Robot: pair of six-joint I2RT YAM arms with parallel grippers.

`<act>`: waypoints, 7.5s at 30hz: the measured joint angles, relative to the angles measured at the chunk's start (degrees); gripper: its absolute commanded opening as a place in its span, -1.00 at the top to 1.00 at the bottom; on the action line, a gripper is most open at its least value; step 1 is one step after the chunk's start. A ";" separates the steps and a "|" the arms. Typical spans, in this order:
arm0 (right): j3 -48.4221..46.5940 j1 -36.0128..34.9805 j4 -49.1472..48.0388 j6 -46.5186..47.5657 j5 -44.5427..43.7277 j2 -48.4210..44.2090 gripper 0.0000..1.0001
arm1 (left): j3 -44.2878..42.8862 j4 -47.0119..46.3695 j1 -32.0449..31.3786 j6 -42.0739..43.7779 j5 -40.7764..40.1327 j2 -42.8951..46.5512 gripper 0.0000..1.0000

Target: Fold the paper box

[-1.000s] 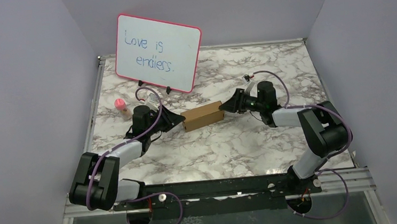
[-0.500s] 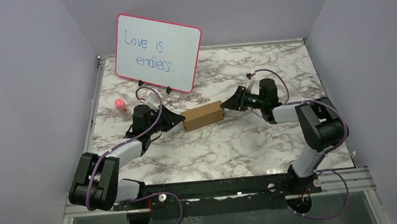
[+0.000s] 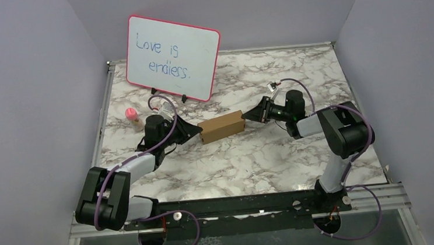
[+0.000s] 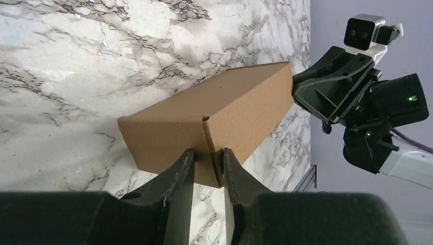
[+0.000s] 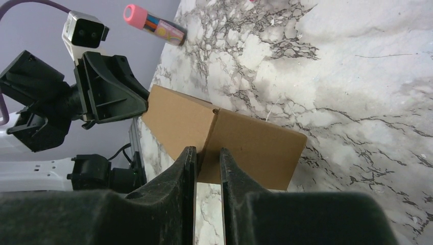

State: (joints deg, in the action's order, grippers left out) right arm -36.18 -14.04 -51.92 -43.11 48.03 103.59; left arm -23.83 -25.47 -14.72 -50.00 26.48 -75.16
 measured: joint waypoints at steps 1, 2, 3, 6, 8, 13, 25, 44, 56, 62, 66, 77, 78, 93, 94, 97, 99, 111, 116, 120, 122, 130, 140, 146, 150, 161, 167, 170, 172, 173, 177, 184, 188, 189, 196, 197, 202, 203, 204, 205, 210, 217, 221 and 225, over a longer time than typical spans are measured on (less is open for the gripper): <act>0.13 0.20 -0.44 -0.02 0.00 0.26 0.71 | 0.24 -0.17 0.09 -0.22 0.11 -0.02 0.64; 0.48 0.28 -1.42 -0.04 -0.07 0.46 0.75 | 0.59 -0.63 0.13 -0.55 0.13 -0.02 0.64; 0.76 0.31 -2.32 -0.04 -0.11 0.66 0.77 | 1.03 -1.42 0.31 -1.07 0.28 -0.07 0.65; 1.22 0.31 -3.96 0.00 -0.17 0.98 0.78 | 1.38 -2.84 0.68 -1.97 1.14 -0.72 0.69; 1.27 0.31 -4.17 0.15 -0.24 0.98 0.78 | 1.73 -4.28 1.09 -2.75 2.05 -1.57 0.74; 1.27 0.31 -3.93 0.98 -0.39 0.63 0.78 | 3.34 -9.35 2.03 -5.42 3.87 -3.80 0.76; 1.44 0.28 -3.56 1.62 -0.48 -0.42 0.78 | 4.72 -11.78 1.62 -4.09 2.60 -3.76 0.79; 1.31 0.17 5.84 7.48 -1.97 -6.10 0.73 | 4.72 -9.33 -1.73 -2.84 -3.56 -1.03 0.75; 1.27 0.17 13.92 7.21 -2.16 -12.11 0.25 | 3.28 -0.02 -1.57 -2.62 -5.68 4.76 0.33; 0.81 0.17 15.47 7.23 -2.10 -13.20 0.01 | 3.26 4.33 -1.20 -2.69 -5.92 7.41 0.14; 0.81 0.17 16.22 7.63 -2.12 -13.20 -0.09 | 2.78 7.15 -1.11 -2.43 -5.88 8.44 0.02; 0.81 0.17 22.64 13.38 -2.93 -17.03 -0.27 | -3.19 18.60 1.99 5.64 -4.46 13.07 -0.98; 0.81 0.17 23.02 13.99 -3.19 -17.68 -0.28 | -4.31 19.54 2.21 7.08 -4.31 13.29 -0.98; 5.79 0.17 22.97 16.85 -8.02 -24.55 -0.47 | -23.76 37.53 -5.57 29.14 -12.41 2.84 -0.90; 6.14 0.17 22.91 16.85 -8.33 -24.96 -0.49 | -25.38 38.71 -7.52 30.16 -13.20 1.31 -0.89; 6.67 0.17 22.71 16.79 -9.14 -25.59 -0.53 | -28.44 40.81 -9.35 33.40 -16.41 -1.95 -0.84; 6.91 0.17 22.18 16.68 -9.60 -25.66 -0.53 | -31.36 41.94 -10.27 35.43 -17.57 -5.66 -0.81; 7.65 0.17 21.99 16.81 -11.39 -27.58 -0.53 | -44.70 49.53 -12.74 44.22 -19.43 -22.16 -0.27; 7.65 0.17 22.01 16.96 -11.39 -28.22 -0.53 | -46.14 51.56 -13.07 45.62 -19.47 -23.21 0.00; 7.65 0.17 22.03 17.25 -11.41 -28.92 -0.52 | -46.66 52.68 -15.21 47.32 -22.27 -23.19 0.04; 7.65 0.17 22.05 17.33 -11.41 -29.35 -0.52 | -46.73 52.89 -17.33 48.28 -25.35 -22.93 0.08; 7.56 0.20 27.89 19.02 -13.05 -36.04 -0.52 | -46.31 53.05 -27.87 53.24 -41.79 -21.03 0.09; 4.42 0.20 51.01 21.44 -37.31 -63.80 -0.79 | -41.24 45.64 -39.69 58.90 -58.95 -20.68 0.09; 0.96 0.22 61.24 20.74 -48.63 -74.05 -0.84 | -35.60 37.94 -46.95 63.10 -64.85 -22.45 0.06; 0.90 0.24 64.87 20.76 -52.04 -77.99 -0.88 | -32.85 32.72 -50.34 66.69 -68.91 -24.96 -0.03; 0.66 0.24 68.06 23.30 -56.24 -81.74 -0.89 | -25.94 23.47 -56.70 72.59 -74.18 -26.47 -0.86; -0.50 0.24 68.48 23.91 -56.26 -79.97 -0.90 | -25.86 25.00 -57.02 71.45 -73.22 -21.31 -0.98; -0.98 0.24 68.57 24.28 -56.28 -79.47 -0.89 | -25.86 25.86 -57.05 70.18 -71.65 -17.07 -0.98; -1.29 0.24 68.54 24.63 -56.33 -78.86 -0.89 | -25.86 26.71 -57.05 69.00 -69.72 -14.14 -0.98; -1.38 0.24 68.57 24.79 -56.37 -78.71 -0.89 | -25.88 27.34 -57.02 68.17 -68.67 -12.41 -0.98; -1.38 0.24 68.61 25.22 -56.39 -78.23 -1.00 | -25.97 29.20 -54.51 64.63 -63.41 -8.17 -0.98; -1.38 0.24 68.63 25.86 -56.39 -78.07 -1.00 | -27.56 32.98 -39.85 54.95 -57.44 -2.84 -0.98; -1.38 0.24 68.63 26.29 -56.39 -77.79 -1.00 | -28.15 35.10 -33.31 48.92 -55.23 0.31 -0.98; -1.38 0.24 68.63 26.38 -56.39 -77.64 -1.00 | -28.15 35.78 -31.34 46.95 -54.71 1.73 -0.98; -2.01 0.24 68.87 27.87 -56.39 -77.42 -1.00 | -25.40 38.21 -13.49 35.82 -46.10 15.65 -0.98; -2.38 0.24 68.87 28.22 -56.39 -77.40 -1.00 | -24.74 38.58 -10.21 34.77 -44.96 17.79 -0.98; -2.97 0.24 68.85 29.05 -57.05 -77.31 -1.00 | -21.53 39.69 0.59 33.05 -38.60 26.21 -0.98; -2.97 0.24 68.89 29.09 -57.29 -77.15 -1.00 | -20.92 39.87 2.14 33.11 -37.66 27.69 -0.98; -2.99 0.24 69.00 29.09 -57.42 -76.98 -1.00 | -20.26 39.95 3.41 33.40 -36.81 29.92 -0.98; -3.06 0.24 69.20 29.09 -57.48 -76.81 -1.00 | -19.93 40.02 3.93 33.53 -36.44 31.12 -0.98; -3.17 0.24 69.16 29.77 -57.57 -76.59 -1.00 | -17.18 38.05 4.26 36.17 -35.85 43.01 -0.98; -5.77 0.24 68.22 31.04 -57.64 -76.59 -1.00 | -10.01 28.94 4.26 37.94 -35.93 60.89 -0.98; -5.88 0.24 67.82 31.21 -57.61 -76.61 -1.00 | -8.33 26.82 4.26 38.49 -36.87 64.52 -0.98; -5.88 0.24 67.36 31.21 -57.57 -76.61 -1.00 | -7.91 26.36 4.26 38.14 -38.75 65.02 -0.98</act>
State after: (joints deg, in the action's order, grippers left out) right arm -42.06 -13.80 15.44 -11.90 -9.54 26.98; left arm -31.75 0.89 -10.46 -11.86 -12.27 -10.13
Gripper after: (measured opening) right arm 0.998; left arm 0.988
